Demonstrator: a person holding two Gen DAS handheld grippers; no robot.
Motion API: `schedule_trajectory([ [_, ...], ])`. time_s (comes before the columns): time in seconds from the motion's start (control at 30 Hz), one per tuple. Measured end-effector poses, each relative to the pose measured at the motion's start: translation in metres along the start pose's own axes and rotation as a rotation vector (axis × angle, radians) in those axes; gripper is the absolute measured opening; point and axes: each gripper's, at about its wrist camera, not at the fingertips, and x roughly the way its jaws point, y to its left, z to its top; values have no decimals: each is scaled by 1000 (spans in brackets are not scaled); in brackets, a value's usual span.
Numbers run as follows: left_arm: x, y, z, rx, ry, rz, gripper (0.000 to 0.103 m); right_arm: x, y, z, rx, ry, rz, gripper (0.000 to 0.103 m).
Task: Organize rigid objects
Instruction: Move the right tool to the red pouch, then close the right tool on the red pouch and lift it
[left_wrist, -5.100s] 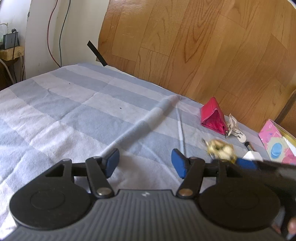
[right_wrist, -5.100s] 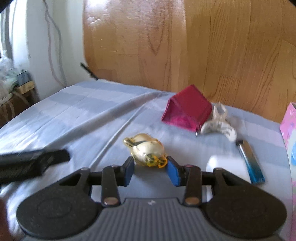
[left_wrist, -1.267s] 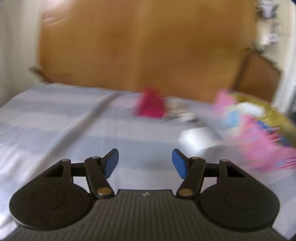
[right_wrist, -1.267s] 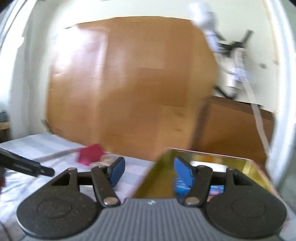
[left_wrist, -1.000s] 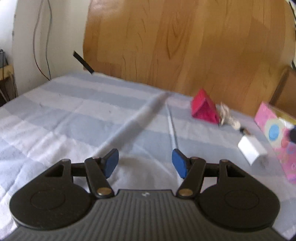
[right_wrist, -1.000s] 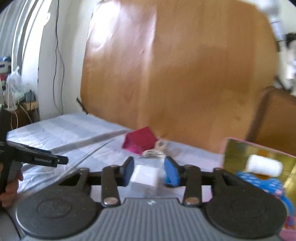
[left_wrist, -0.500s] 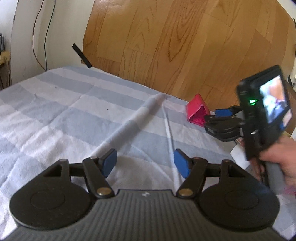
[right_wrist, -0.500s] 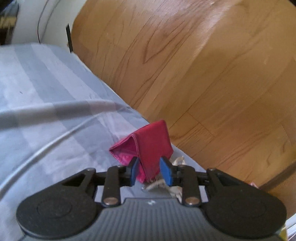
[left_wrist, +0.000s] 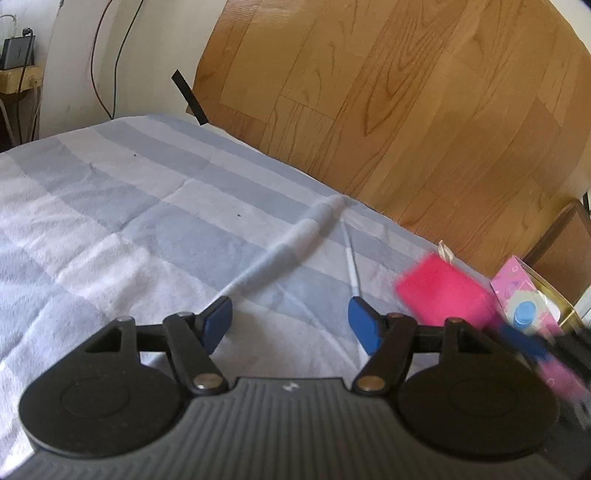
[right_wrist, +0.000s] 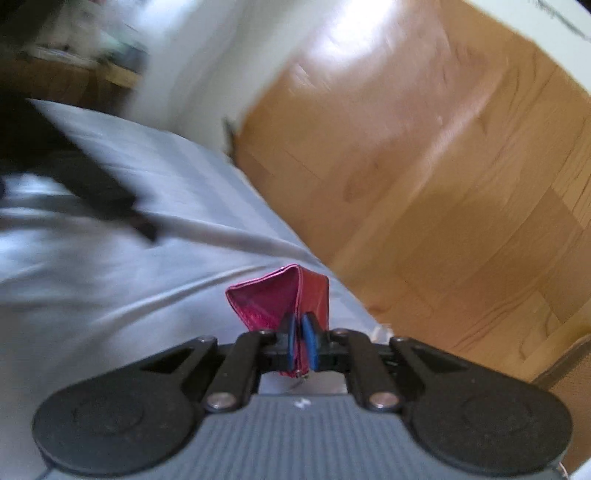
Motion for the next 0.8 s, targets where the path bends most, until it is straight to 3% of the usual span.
schedule_trajectory([
  [0.13, -2, -6, -2, 30, -1, -1, 74, -75, -10, -32, -22, -60, 93, 10],
  [0.27, -3, -9, -4, 54, -5, -8, 76, -117, -30, -63, 31, -29, 29, 15],
  [0.37, -3, -11, -5, 67, -11, -3, 76, -124, -50, -86, 168, 59, -47, 15],
  [0.43, -3, -11, -6, 70, -16, 2, 76, -125, -65, -97, 315, 98, -40, 15],
  [0.5, -3, -9, -6, 68, -18, 6, 76, -126, -81, -105, 495, 113, 10, 15],
  [0.63, -3, -9, -6, 69, -20, 9, 76, -120, -95, -114, 727, 109, 132, 20],
  [0.77, -3, -9, -6, 74, -21, 8, 76, -114, -98, -121, 852, 112, 277, 22],
  [0.8, -3, -9, -6, 75, -21, 7, 76, -118, -100, -125, 881, 114, 306, 29],
])
